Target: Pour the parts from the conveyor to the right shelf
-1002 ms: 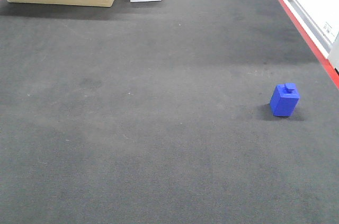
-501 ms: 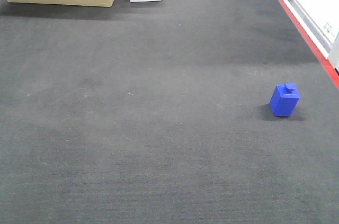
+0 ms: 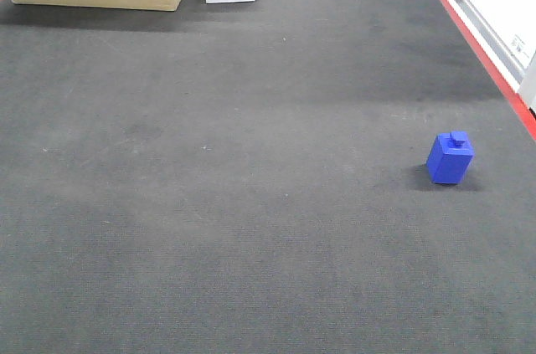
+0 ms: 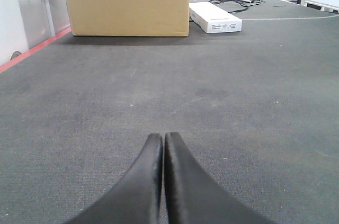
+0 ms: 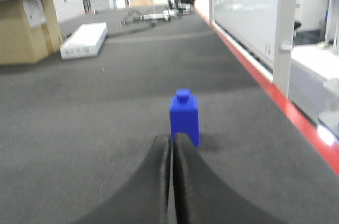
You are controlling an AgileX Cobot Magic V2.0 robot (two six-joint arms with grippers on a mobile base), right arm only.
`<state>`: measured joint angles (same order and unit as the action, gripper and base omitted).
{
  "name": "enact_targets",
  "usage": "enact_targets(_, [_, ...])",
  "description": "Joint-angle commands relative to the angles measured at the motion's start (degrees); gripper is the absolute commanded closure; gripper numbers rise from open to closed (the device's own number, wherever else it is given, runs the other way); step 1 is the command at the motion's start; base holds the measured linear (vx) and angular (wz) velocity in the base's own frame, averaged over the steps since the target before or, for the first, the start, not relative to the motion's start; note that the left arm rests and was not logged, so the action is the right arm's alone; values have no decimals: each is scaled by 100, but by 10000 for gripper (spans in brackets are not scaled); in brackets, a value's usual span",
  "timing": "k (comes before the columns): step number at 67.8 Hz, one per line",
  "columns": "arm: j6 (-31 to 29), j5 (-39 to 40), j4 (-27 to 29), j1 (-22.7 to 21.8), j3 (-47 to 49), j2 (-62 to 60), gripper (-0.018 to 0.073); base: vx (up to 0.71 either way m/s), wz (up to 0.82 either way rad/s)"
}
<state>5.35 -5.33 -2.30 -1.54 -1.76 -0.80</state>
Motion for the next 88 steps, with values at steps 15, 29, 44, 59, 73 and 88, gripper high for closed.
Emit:
enact_targets(15, [-73,2105,-45,-3,26,-84,565,0,0])
enact_targets(29, [-73,3133,-103,-3,659,-84,565,0,0])
enact_targets(44, [-364,1829,-990,-3,2290,346,565,0,0])
enact_targets(59, [-317,-444,-913,-3,3647,1700,565,0,0])
enact_targets(73, [-317,-1188,-822,-3,3888,2779,522,0,0])
enact_targets(88, [-341,-1545,-142,-3,3888,3464,232,0,0])
